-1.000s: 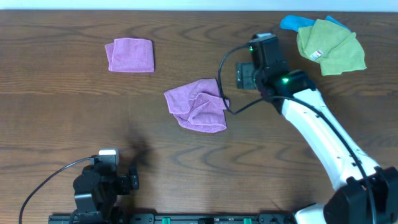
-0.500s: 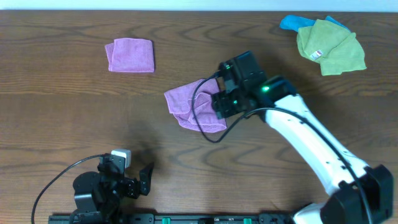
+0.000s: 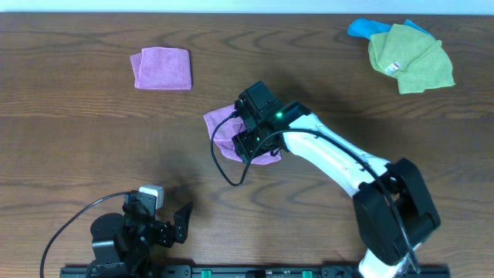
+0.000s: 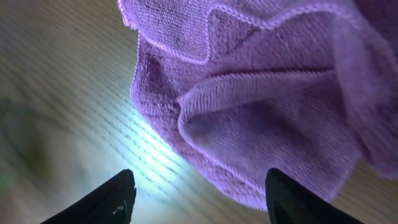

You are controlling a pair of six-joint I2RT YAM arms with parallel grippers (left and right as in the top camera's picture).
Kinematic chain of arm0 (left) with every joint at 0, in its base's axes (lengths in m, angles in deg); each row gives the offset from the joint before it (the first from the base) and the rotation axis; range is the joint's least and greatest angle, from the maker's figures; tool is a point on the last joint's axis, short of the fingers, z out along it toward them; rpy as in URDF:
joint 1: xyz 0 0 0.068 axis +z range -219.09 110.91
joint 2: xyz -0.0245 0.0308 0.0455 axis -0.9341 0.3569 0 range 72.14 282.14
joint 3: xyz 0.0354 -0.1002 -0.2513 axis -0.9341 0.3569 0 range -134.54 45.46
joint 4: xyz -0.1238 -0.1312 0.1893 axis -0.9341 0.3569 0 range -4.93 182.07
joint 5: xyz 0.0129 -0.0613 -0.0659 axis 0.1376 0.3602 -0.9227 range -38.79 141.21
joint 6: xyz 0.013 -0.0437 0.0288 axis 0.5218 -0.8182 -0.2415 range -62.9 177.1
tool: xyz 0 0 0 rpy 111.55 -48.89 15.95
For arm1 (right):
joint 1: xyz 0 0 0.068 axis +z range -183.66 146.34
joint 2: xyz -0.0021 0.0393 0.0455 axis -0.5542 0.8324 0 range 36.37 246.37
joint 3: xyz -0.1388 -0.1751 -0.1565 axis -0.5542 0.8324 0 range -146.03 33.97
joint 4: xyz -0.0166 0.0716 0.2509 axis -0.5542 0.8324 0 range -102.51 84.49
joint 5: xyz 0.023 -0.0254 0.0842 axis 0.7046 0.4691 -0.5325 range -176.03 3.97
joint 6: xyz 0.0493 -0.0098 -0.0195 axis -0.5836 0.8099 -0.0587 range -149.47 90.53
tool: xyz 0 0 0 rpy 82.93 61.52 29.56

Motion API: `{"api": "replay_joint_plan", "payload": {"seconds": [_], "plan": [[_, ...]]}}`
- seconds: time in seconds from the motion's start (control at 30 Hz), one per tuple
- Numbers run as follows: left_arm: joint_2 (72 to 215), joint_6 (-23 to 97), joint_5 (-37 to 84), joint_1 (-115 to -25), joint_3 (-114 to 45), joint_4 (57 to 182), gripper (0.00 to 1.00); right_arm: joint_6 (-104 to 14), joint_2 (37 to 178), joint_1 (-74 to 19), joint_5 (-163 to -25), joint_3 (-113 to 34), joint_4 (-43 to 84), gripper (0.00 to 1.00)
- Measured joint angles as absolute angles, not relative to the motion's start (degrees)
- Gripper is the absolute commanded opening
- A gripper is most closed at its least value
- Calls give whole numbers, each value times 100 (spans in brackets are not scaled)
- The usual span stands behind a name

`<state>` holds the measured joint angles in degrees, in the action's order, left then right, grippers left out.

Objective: Fold the cloth
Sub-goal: 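Regrasp the purple cloth corner with the right gripper and drag it right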

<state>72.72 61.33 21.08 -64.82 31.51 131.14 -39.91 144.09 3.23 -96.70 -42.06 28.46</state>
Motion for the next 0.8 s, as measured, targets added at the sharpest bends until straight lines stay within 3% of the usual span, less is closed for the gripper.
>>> {"api": "replay_joint_plan", "payload": {"seconds": [0.8], "plan": [[7272, 6118, 2093, -6482, 3151, 13114, 96, -4297, 15067, 382, -9624, -4206, 2020, 57]]}}
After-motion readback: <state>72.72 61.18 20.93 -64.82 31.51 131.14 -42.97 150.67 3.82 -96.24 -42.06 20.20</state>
